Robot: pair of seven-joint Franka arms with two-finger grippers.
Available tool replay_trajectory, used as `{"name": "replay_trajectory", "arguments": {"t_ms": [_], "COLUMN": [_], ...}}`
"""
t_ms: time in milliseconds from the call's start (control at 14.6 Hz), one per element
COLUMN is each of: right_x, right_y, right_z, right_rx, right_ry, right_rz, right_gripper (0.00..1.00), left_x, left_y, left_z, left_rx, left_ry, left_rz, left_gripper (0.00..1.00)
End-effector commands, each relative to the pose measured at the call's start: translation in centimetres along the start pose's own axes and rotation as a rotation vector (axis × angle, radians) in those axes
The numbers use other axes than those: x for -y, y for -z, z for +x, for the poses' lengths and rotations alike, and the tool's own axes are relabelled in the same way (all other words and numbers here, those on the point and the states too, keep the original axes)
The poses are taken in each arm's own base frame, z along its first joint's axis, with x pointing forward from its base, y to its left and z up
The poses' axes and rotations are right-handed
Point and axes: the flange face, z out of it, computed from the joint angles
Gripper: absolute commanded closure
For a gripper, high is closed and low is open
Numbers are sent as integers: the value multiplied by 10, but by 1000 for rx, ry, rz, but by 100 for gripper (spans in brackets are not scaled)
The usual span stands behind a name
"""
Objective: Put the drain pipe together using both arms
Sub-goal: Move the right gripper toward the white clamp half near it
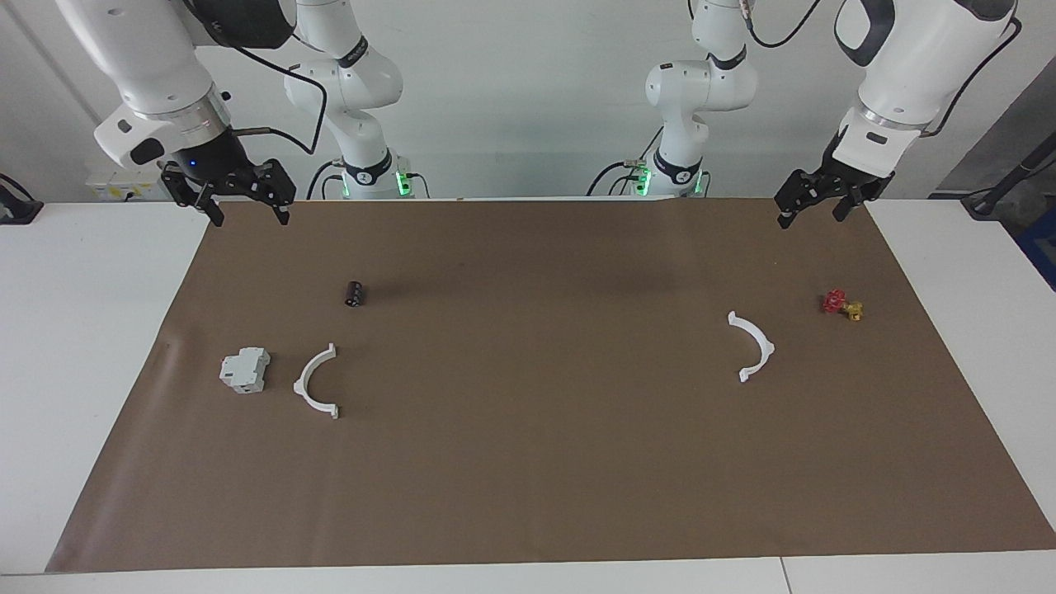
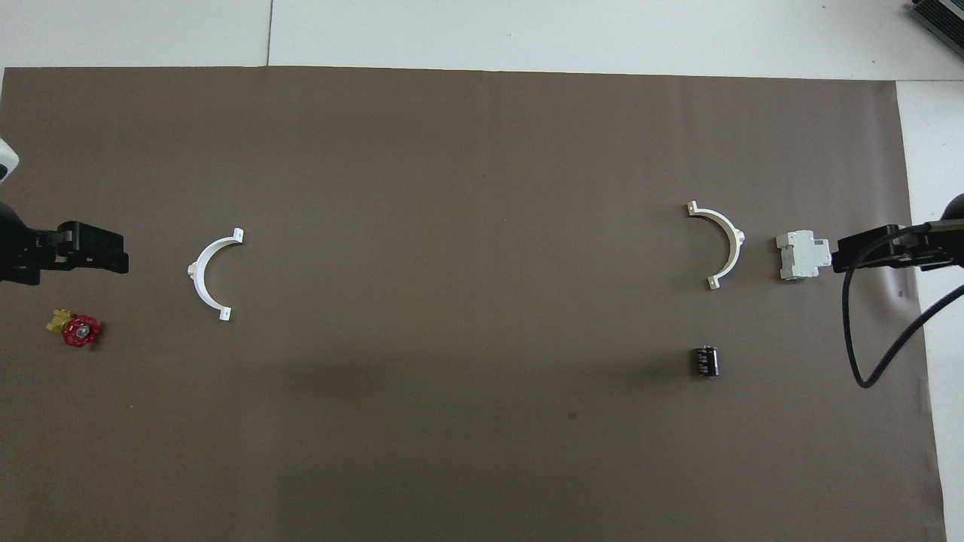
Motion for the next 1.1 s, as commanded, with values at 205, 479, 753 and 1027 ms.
{"name": "replay_trajectory", "arguments": {"t_ms": [205,479,753,1027], "right_x": [-3,-3,-36,-41], "right_y": [-1,-17,-96,-191], "right_z": [-1,-2,24,76], "right_rx": [-10,-71,-73,-99], "right_ry": [-26,-11,54,122], "right_rz": [19,23,15,33], "right_gripper": [0,0,0,0], "left_x": [3,3,3,3], "left_y": [3,2,2,3], "left_z": [-8,-8,-8,-8], "left_rx": [-14,-12,-12,-14], "left_ry": [-7,-5,-5,-5], "left_rz": [-17,-17,-17,-17], "left_gripper": [0,0,0,0]}}
